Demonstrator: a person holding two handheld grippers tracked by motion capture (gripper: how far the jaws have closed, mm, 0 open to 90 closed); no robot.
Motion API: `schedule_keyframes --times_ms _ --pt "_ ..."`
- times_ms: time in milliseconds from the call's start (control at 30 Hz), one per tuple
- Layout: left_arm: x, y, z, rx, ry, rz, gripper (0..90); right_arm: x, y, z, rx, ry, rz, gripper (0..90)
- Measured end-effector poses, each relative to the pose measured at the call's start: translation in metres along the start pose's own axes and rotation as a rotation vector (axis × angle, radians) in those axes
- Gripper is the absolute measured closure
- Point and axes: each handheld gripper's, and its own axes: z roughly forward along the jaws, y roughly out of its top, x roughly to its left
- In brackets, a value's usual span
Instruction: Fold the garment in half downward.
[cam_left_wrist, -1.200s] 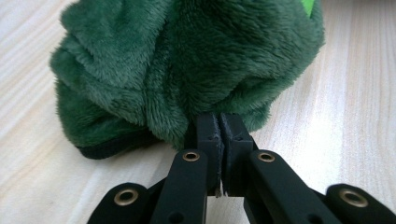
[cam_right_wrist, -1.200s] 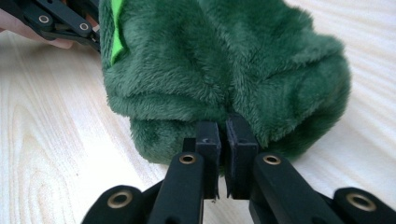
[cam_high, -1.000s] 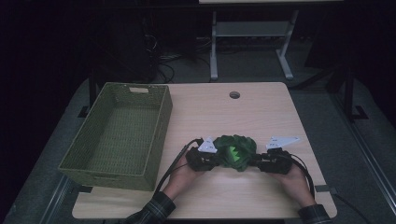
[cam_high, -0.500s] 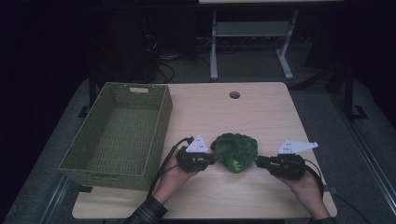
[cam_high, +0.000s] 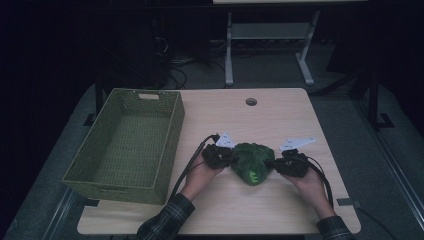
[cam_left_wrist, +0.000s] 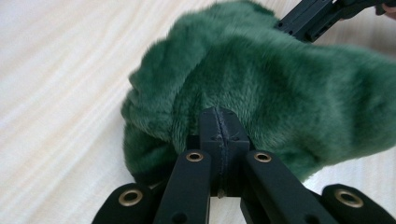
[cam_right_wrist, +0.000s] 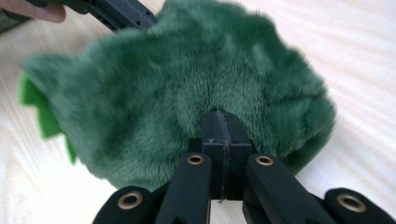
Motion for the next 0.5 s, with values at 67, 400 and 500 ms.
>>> schedule_keyframes --times_ms 67,400,500 --pt "0.001 -0.002 0.004 0.016 -0.005 -0.003 89.8 -0.002 -0.002 0.004 0.023 0.006 0.006 89.8" --pt "0.004 -0.008 0.018 0.057 -0.008 -0.003 89.8 -0.001 -0.012 0.014 0.072 0.038 0.014 89.9" --pt "0.004 -0.007 0.013 0.044 -0.01 -0.005 89.8 -0.002 -0.013 0.012 0.069 0.035 0.001 89.9"
